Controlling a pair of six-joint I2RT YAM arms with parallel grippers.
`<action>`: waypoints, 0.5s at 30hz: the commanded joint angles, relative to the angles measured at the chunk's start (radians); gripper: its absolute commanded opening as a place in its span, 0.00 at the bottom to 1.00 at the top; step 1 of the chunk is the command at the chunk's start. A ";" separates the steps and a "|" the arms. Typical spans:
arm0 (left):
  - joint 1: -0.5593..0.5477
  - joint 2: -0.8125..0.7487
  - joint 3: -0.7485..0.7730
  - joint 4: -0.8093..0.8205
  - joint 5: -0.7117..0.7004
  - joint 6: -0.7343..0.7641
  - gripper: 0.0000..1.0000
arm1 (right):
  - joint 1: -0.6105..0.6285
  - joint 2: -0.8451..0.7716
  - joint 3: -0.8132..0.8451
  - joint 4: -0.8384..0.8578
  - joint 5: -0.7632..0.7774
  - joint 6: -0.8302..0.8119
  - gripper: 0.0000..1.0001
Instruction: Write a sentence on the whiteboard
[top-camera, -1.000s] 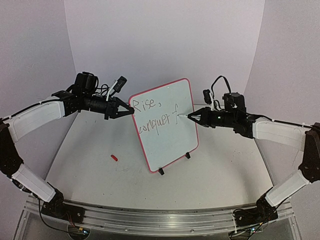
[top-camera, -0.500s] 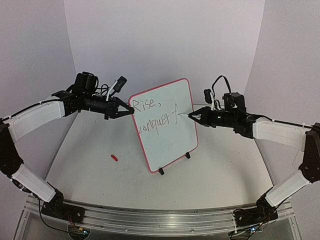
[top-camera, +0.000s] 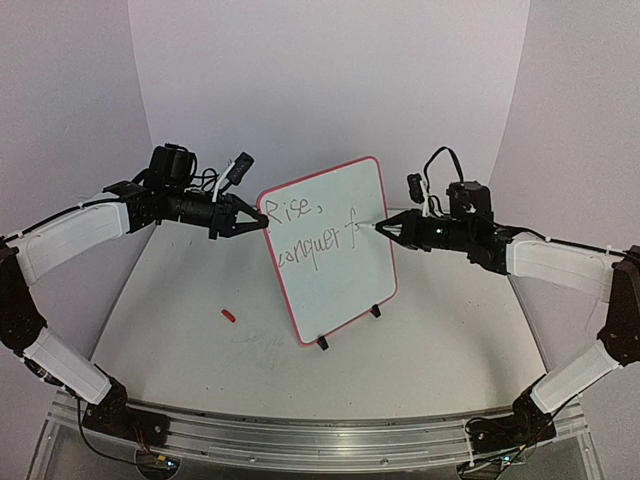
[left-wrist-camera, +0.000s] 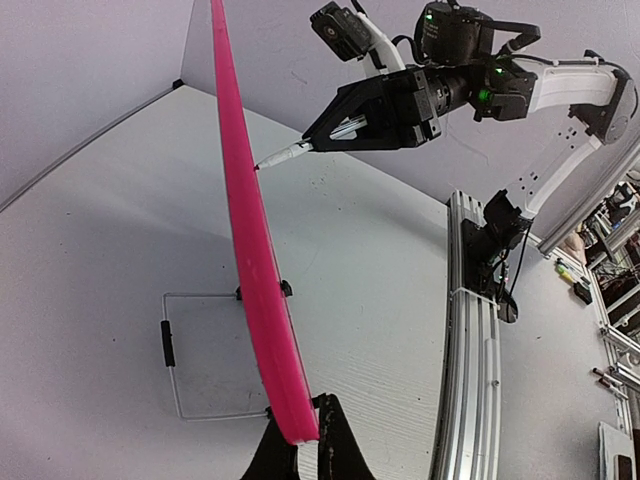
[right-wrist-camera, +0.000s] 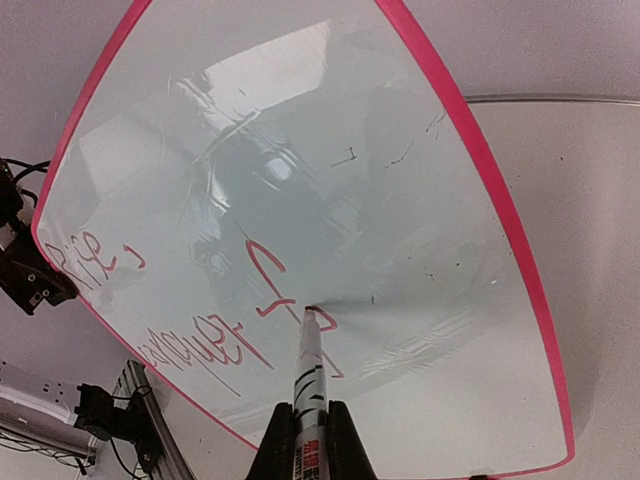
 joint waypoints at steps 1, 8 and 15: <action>-0.043 0.031 -0.030 -0.175 -0.005 0.072 0.00 | -0.002 -0.009 0.009 0.028 -0.015 -0.002 0.00; -0.045 0.031 -0.030 -0.175 -0.003 0.071 0.00 | -0.002 -0.017 -0.027 0.012 -0.011 -0.001 0.00; -0.045 0.030 -0.030 -0.175 -0.003 0.071 0.00 | -0.002 -0.013 -0.031 0.003 -0.003 -0.005 0.00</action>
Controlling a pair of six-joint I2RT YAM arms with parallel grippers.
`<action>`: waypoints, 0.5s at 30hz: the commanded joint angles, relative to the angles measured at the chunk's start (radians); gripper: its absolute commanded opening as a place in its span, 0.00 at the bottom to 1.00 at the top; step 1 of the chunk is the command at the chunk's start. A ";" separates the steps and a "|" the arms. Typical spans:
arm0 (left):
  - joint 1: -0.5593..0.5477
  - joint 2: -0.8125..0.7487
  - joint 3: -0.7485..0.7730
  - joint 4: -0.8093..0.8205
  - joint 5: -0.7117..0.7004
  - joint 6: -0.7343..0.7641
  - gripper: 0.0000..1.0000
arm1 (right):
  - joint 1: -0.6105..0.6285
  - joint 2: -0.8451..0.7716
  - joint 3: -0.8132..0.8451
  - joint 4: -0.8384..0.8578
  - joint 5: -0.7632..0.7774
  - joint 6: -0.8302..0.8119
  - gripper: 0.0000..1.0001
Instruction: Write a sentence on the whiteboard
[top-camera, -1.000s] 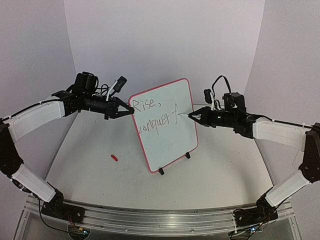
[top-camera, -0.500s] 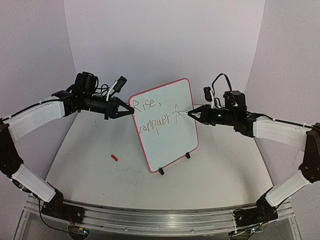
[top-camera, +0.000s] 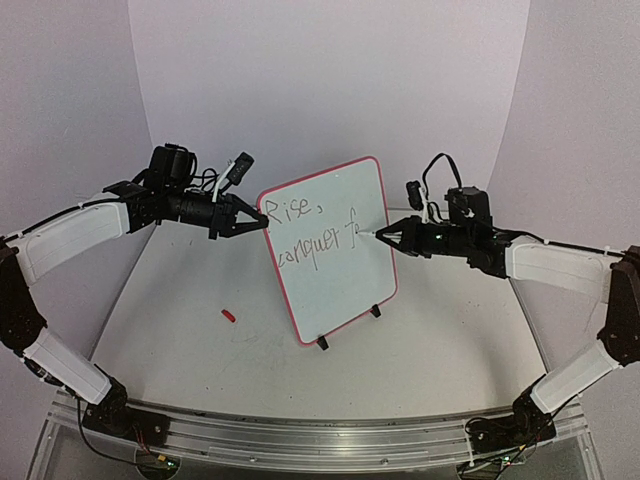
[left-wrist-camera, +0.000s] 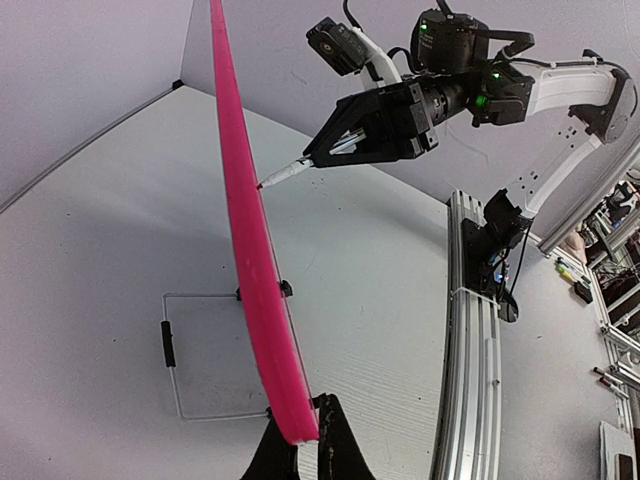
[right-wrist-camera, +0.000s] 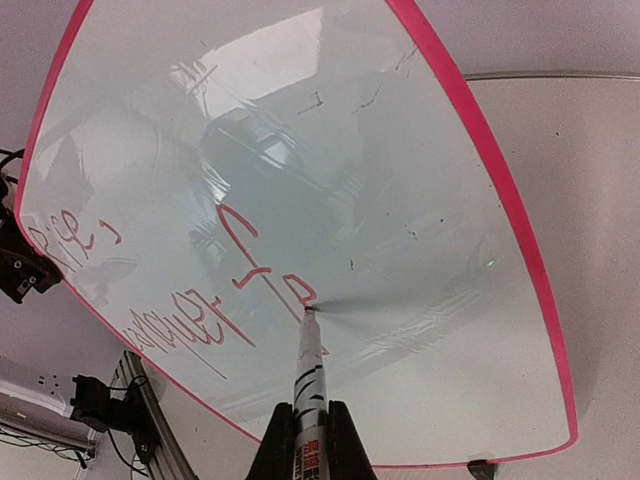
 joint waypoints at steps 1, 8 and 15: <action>-0.045 0.031 -0.030 -0.176 -0.004 0.067 0.00 | -0.002 -0.015 -0.002 0.009 0.005 -0.007 0.00; -0.045 0.027 -0.030 -0.177 -0.006 0.068 0.00 | -0.002 -0.059 0.000 -0.007 0.079 -0.014 0.00; -0.045 0.025 -0.030 -0.178 -0.007 0.069 0.00 | -0.002 -0.110 0.009 -0.011 0.048 -0.019 0.00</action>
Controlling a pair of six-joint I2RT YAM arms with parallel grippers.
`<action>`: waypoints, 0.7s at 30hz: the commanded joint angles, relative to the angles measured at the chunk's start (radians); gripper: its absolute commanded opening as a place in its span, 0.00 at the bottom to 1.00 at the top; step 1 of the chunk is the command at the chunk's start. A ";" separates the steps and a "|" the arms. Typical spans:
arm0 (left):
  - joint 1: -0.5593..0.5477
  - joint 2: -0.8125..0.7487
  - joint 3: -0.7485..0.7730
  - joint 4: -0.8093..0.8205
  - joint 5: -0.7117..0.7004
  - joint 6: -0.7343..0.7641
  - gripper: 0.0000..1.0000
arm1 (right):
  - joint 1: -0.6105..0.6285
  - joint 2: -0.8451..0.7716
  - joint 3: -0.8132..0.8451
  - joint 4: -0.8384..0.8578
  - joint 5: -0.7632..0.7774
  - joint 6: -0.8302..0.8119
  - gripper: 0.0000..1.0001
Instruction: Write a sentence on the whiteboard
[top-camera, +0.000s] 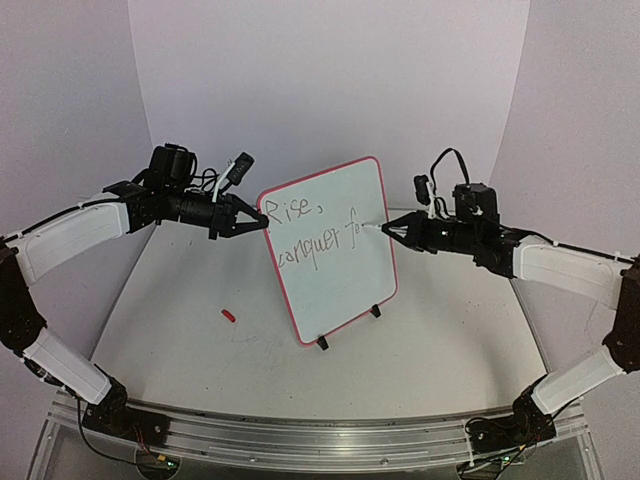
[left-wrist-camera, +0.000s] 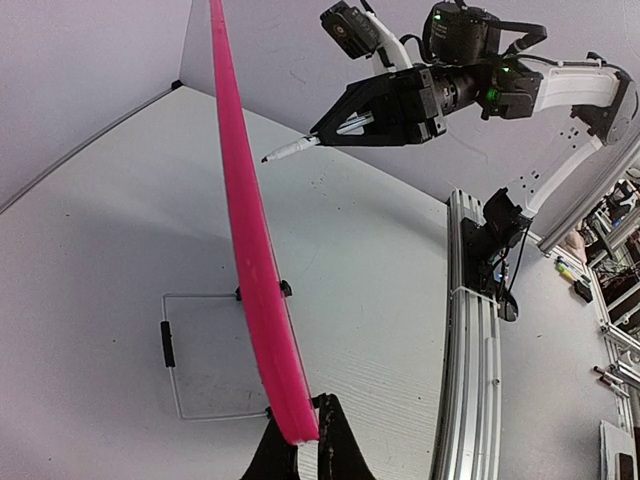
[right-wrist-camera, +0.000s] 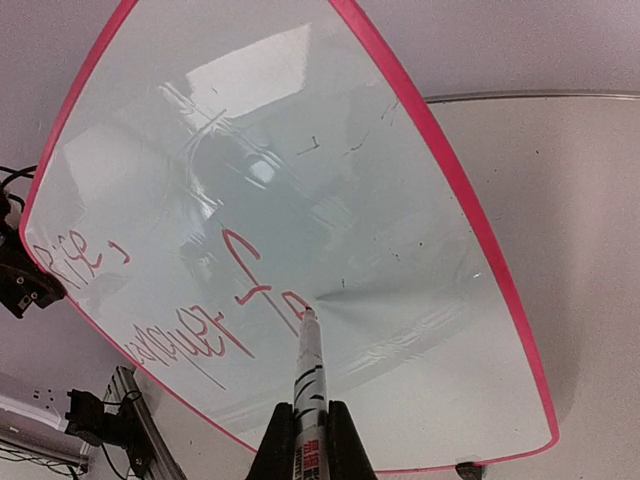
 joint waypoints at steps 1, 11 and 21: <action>-0.043 0.027 -0.030 -0.175 -0.007 0.067 0.00 | -0.002 -0.063 0.008 0.010 -0.012 -0.018 0.00; -0.045 0.032 -0.030 -0.175 -0.005 0.066 0.00 | -0.008 -0.006 0.035 0.010 -0.027 -0.026 0.00; -0.045 0.032 -0.030 -0.176 -0.005 0.068 0.00 | -0.026 0.029 0.058 0.016 -0.027 -0.030 0.00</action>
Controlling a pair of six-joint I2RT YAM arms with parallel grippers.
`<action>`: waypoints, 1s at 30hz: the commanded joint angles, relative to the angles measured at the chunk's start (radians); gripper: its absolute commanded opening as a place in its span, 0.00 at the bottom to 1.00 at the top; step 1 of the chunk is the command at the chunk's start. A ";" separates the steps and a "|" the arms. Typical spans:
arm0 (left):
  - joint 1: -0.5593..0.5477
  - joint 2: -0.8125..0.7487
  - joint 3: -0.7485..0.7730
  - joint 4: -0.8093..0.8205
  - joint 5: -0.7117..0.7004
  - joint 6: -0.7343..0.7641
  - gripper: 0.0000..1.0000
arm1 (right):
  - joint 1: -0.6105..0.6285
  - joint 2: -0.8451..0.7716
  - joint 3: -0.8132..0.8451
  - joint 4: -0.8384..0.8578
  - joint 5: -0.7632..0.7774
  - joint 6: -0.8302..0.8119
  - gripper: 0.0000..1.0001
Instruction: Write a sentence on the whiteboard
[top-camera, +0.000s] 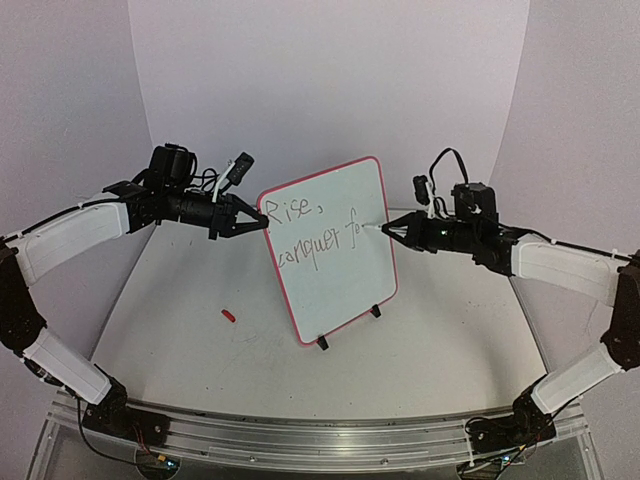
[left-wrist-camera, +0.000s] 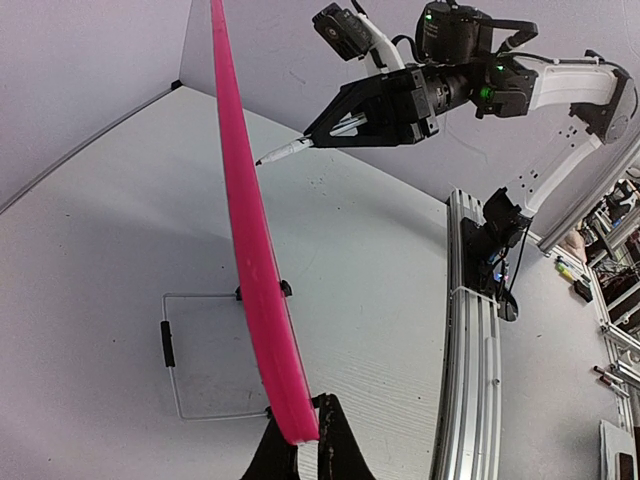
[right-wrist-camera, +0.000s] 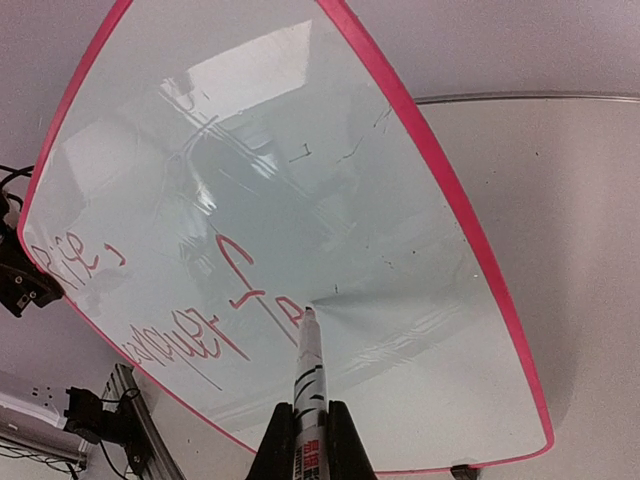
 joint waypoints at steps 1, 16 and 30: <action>-0.044 0.032 -0.030 -0.175 -0.005 0.067 0.00 | -0.010 0.011 0.050 0.023 -0.007 -0.016 0.00; -0.044 0.032 -0.030 -0.176 -0.004 0.068 0.00 | -0.020 0.043 0.068 0.028 -0.081 -0.016 0.00; -0.044 0.032 -0.030 -0.174 -0.004 0.068 0.00 | -0.020 0.007 -0.004 0.022 -0.024 -0.004 0.00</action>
